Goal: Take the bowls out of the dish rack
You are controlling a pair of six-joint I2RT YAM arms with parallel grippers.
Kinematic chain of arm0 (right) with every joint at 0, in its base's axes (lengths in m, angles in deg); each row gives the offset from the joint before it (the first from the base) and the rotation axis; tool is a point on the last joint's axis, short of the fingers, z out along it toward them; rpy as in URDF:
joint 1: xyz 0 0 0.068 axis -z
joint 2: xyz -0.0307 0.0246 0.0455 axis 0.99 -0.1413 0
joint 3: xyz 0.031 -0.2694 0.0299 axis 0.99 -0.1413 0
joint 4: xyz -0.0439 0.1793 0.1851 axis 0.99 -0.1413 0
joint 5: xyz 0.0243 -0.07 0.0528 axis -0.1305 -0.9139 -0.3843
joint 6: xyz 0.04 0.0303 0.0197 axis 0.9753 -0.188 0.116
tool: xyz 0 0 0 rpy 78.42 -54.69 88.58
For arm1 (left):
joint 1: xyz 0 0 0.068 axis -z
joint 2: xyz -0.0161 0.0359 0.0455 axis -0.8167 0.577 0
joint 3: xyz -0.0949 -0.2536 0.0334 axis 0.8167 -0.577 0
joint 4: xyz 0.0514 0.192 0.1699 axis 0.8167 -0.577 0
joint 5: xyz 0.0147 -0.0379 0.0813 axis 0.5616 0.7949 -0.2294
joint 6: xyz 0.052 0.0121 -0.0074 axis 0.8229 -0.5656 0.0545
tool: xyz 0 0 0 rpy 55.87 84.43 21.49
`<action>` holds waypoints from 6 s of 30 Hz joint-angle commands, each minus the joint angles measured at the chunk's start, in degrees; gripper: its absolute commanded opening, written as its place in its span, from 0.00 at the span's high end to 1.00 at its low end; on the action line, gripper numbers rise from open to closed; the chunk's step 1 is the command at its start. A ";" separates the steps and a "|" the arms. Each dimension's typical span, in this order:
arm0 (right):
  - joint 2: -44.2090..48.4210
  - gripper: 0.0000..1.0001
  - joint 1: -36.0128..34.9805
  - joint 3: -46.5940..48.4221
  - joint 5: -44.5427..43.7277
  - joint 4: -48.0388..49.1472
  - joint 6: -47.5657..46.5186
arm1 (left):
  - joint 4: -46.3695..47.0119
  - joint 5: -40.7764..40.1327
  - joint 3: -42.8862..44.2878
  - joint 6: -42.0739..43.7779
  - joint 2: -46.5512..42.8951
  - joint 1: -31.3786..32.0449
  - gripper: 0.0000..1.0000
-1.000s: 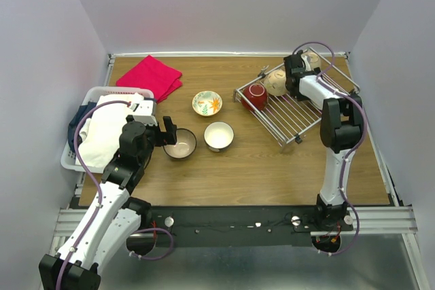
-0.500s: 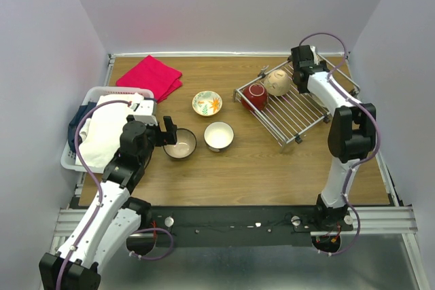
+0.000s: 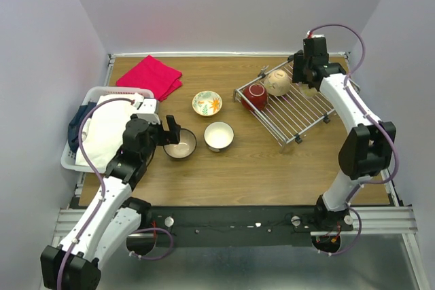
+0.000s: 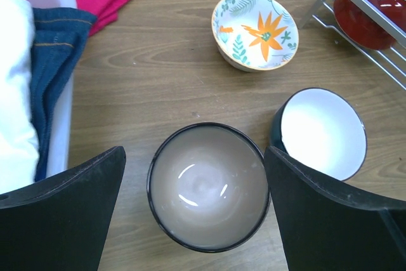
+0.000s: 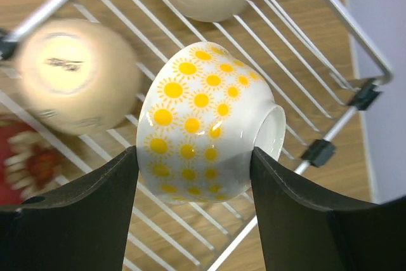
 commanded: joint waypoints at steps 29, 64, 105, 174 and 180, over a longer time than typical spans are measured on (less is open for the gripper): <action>27.13 0.56 0.29 -31.07 66.08 46.72 38.72 | 15.55 5.66 22.34 -20.70 28.50 14.12 0.01; 32.41 0.56 0.29 -47.34 74.00 70.64 57.80 | 36.92 19.28 25.69 -44.61 47.66 18.61 0.76; 36.71 0.00 0.29 -39.25 58.88 26.69 22.64 | -12.39 0.82 50.47 -5.94 61.72 2.70 1.00; 7.10 0.00 0.99 -35.91 45.35 45.40 50.49 | -4.57 -6.74 -1.38 2.23 -6.66 1.47 0.01; 5.16 0.00 0.91 -39.34 42.62 48.30 54.18 | -4.66 -6.47 -1.38 2.23 -6.48 1.47 0.01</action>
